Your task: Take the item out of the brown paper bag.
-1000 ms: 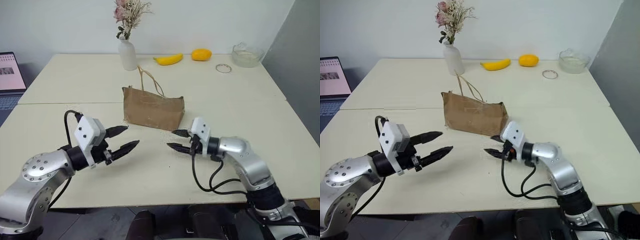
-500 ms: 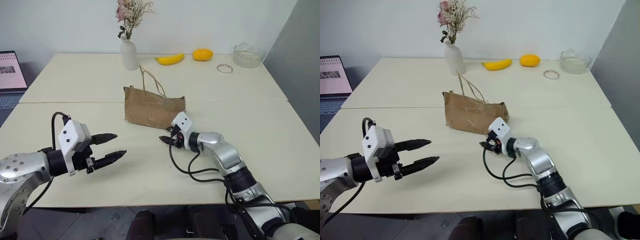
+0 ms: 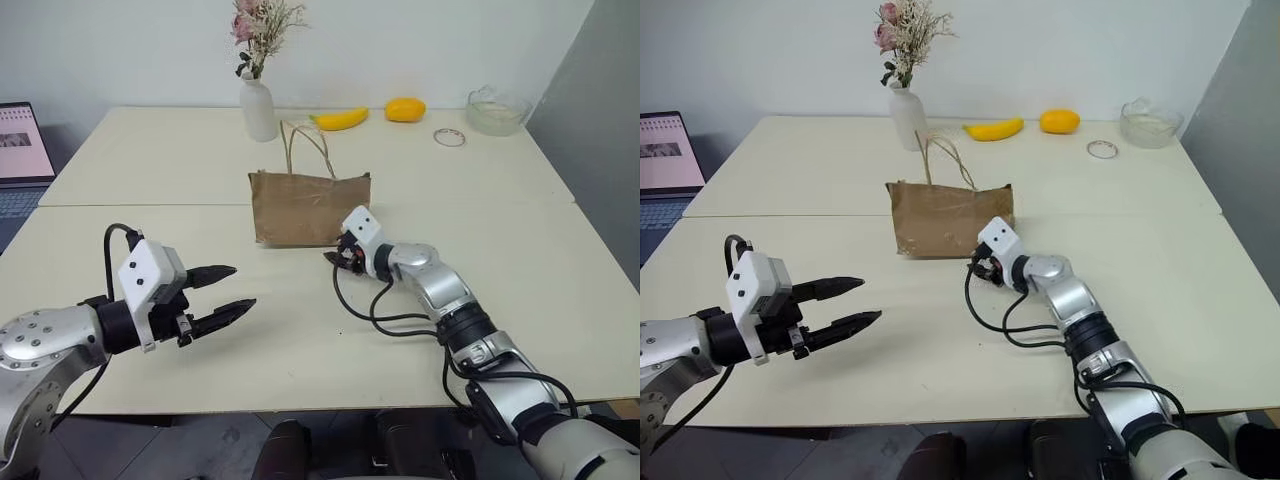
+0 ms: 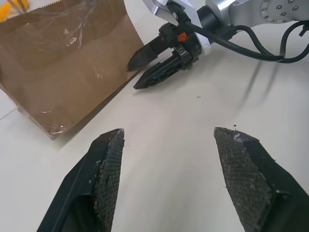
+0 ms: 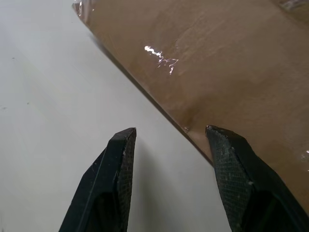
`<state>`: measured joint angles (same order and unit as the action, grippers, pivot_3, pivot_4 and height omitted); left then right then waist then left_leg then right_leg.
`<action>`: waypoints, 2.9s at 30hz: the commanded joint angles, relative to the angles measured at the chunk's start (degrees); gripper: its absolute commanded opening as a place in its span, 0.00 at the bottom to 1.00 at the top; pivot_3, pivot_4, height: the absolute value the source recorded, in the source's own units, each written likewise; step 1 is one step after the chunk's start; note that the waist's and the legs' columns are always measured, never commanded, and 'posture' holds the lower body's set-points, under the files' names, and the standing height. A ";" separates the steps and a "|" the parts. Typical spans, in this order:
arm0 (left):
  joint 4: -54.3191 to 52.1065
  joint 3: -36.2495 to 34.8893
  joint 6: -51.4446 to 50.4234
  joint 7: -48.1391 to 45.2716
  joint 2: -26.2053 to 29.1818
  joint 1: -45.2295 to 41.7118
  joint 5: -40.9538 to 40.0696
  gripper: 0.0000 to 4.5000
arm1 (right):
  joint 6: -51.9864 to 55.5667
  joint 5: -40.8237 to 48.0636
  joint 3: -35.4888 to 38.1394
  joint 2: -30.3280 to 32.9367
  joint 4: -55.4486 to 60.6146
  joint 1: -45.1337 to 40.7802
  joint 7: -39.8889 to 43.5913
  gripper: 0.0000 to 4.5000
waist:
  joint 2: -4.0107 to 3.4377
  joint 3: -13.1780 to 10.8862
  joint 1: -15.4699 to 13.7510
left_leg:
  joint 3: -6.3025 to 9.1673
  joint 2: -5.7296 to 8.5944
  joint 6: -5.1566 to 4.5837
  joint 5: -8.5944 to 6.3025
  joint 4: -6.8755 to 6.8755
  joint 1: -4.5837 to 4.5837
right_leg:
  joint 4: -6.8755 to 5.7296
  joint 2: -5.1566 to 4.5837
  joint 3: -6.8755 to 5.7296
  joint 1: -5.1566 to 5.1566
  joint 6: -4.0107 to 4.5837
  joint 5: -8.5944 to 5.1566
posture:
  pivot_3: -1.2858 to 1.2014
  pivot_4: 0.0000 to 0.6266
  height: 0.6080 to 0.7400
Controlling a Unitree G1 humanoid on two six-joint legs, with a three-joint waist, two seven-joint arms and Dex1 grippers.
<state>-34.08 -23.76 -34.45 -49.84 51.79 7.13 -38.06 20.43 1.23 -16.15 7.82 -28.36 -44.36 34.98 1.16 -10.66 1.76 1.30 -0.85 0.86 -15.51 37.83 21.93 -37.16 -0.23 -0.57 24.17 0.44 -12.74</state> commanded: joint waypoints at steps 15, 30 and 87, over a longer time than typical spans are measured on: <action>21.63 13.90 7.34 8.74 -2.79 -27.56 14.70 0.56 | 12.58 10.97 8.49 8.99 53.77 17.20 3.99 0.54 | 0.03 0.01 -1.04 | 0.07 0.11 0.01 0.01 0.04 -0.02 | -0.05 0.09 -0.08 -0.07 -0.10 0.05 | 0.52 0.24 1.00; 91.16 29.40 39.86 8.15 -16.80 -73.75 38.45 0.01 | 30.04 19.97 14.51 15.73 76.07 25.64 -4.12 0.54 | 0.20 0.00 -1.66 | -0.15 0.28 0.00 0.01 0.11 0.20 | 0.10 0.10 -0.21 -0.01 -0.18 0.08 | 0.52 0.24 1.00; 30.77 29.25 61.16 -18.81 -4.55 -20.34 40.11 0.54 | 26.99 31.47 11.93 38.49 79.51 39.36 7.42 0.54 | 0.29 0.04 -1.87 | -0.04 0.15 -0.02 0.01 0.18 -0.02 | 0.03 -0.23 -0.09 -0.16 -0.09 -0.09 | 0.52 0.24 1.00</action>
<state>-4.09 4.21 24.35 -70.93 48.14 -11.58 0.81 48.79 32.68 -4.42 45.62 49.37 -5.03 41.82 1.45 -10.62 -0.11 1.24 -0.68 0.84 -15.50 38.02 21.91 -37.10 -0.46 -0.66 23.99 0.23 -12.76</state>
